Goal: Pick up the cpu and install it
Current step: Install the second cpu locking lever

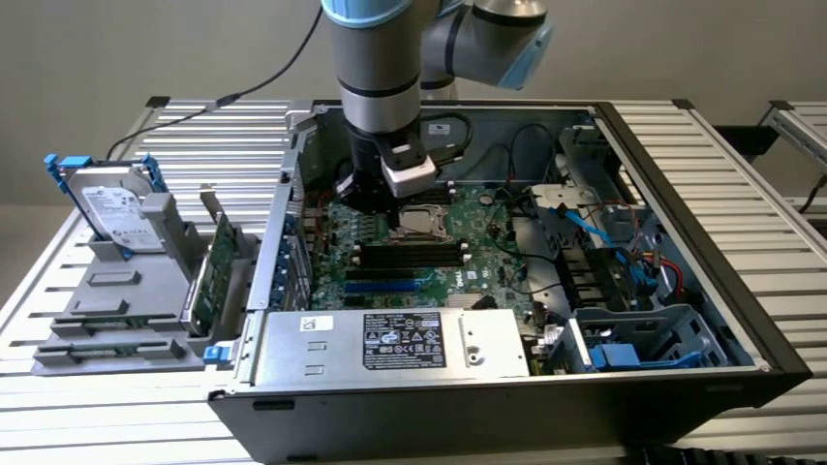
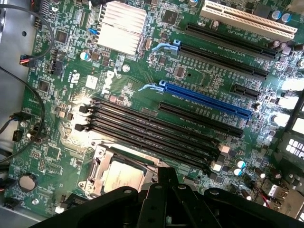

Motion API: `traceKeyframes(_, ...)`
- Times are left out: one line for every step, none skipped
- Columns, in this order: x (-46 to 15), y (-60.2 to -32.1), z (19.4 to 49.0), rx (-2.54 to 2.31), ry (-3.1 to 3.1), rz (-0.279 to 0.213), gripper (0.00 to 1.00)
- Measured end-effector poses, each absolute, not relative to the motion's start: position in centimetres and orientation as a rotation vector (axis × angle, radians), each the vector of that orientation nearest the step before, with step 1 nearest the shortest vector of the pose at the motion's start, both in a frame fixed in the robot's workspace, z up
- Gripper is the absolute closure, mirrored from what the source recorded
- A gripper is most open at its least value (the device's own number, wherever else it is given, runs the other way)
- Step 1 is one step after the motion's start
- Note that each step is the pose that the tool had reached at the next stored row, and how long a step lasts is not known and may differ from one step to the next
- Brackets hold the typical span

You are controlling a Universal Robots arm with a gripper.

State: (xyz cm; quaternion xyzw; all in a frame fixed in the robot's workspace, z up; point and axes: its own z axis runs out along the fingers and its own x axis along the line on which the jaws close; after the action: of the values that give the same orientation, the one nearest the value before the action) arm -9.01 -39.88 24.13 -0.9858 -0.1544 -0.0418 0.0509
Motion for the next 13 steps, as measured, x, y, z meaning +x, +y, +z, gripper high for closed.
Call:
traceKeyframes(-9.03, -39.88, 24.08, -2.999, -0.469, -0.126, 0.89)
traceKeyframes(-9.04, -39.88, 24.03, -2.997, -0.469, -0.125, 0.89)
traceKeyframes(-9.05, -39.88, 23.99, -2.995, -0.469, -0.124, 0.89)
traceKeyframes(-9.06, -39.88, 23.93, -2.993, -0.468, -0.123, 0.89)
traceKeyframes(-9.07, -39.88, 23.88, -2.991, -0.468, -0.122, 0.89)
traceKeyframes(-9.08, -39.88, 23.83, -2.990, -0.467, -0.121, 0.89)
traceKeyframes(-9.10, -39.88, 23.78, -2.989, -0.467, -0.119, 0.89)
traceKeyframes(-9.12, -39.88, 23.74, -2.988, -0.467, -0.118, 0.89)
traceKeyframes(-9.13, -39.88, 23.70, -2.986, -0.466, -0.117, 0.89)
traceKeyframes(-9.14, -39.88, 23.65, -2.985, -0.466, -0.115, 0.89)
traceKeyframes(-9.16, -39.88, 23.61, -2.984, -0.466, -0.114, 0.89)
traceKeyframes(-9.17, -39.88, 23.56, -2.982, -0.465, -0.113, 0.89)
traceKeyframes(-9.19, -39.88, 23.50, -2.981, -0.465, -0.112, 0.89)
